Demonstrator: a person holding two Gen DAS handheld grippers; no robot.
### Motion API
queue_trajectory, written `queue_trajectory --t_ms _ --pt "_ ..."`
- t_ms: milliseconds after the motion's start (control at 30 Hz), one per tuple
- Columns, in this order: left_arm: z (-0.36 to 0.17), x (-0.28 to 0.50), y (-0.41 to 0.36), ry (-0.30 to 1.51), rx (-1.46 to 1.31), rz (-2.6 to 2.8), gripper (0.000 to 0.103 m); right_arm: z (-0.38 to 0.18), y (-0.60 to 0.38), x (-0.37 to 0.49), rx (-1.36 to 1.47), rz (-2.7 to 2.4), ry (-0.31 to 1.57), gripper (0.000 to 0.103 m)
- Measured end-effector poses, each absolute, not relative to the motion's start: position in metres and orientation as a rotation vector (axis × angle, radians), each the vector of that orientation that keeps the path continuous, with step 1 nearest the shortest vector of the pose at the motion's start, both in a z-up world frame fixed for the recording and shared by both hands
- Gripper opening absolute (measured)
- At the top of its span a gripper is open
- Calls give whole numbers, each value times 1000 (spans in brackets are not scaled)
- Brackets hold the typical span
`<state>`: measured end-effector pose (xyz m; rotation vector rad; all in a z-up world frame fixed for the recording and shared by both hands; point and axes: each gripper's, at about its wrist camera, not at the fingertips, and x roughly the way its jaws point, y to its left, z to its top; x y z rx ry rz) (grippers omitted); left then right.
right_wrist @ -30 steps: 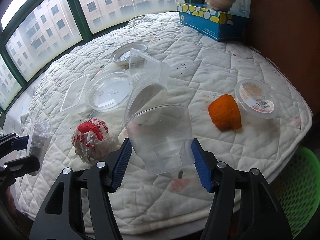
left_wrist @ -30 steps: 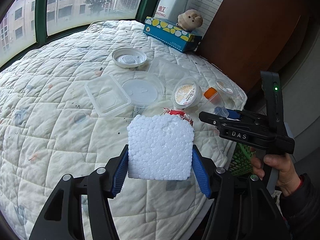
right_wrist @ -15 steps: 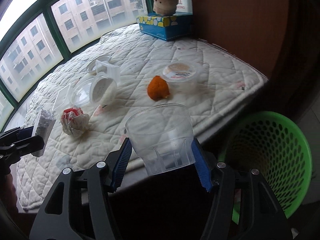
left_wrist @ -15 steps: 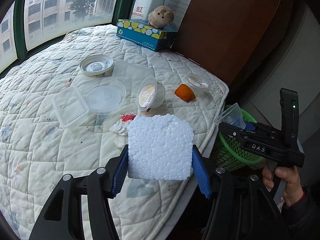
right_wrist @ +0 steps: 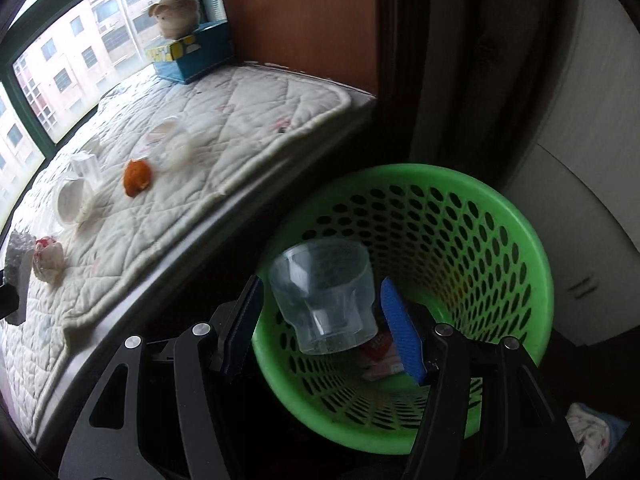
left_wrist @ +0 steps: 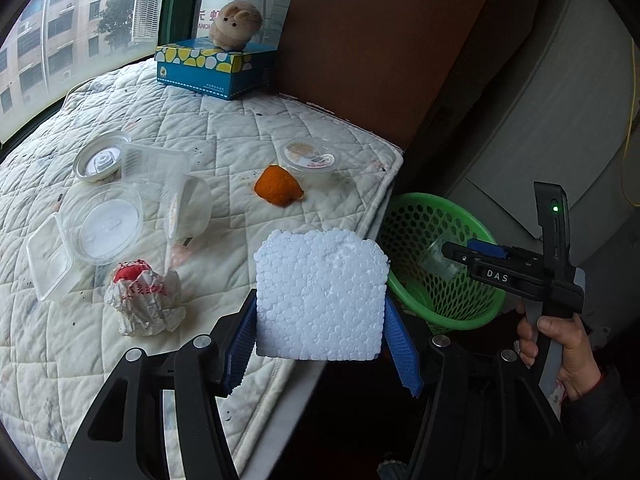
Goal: Collect trash
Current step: 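Drop the cup into the basket with the right tool while the left tool drops the foam block in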
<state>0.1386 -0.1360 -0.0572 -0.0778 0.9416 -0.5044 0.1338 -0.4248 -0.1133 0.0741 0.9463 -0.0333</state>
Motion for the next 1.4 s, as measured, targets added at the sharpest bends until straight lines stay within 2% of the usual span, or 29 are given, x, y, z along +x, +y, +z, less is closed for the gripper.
queue_trajectory --t_ms 67,100,733,1100,1167,1233,1400 --pt "-59 139 -145 948 -67 -514 57 -116 -436 134 96 -52 943 74" --pt "-60 140 -149 952 -63 -519 57 -116 -440 133 102 -61 940 75" --pt "-92 169 -269 1028 46 -629 57 -74 -482 81 149 -101 813 78" --pt "-111 175 -337 1072 84 -707 58 -68 -507 60 211 -147 780 78" --pt "-113 174 -345 1078 84 -721 60 -68 -512 57 222 -153 775 78" --pt "-114 174 -351 1079 82 -719 69 -68 -515 54 228 -157 774 78" --pt "-113 170 -353 1073 90 -731 70 -68 -519 48 236 -158 771 79"
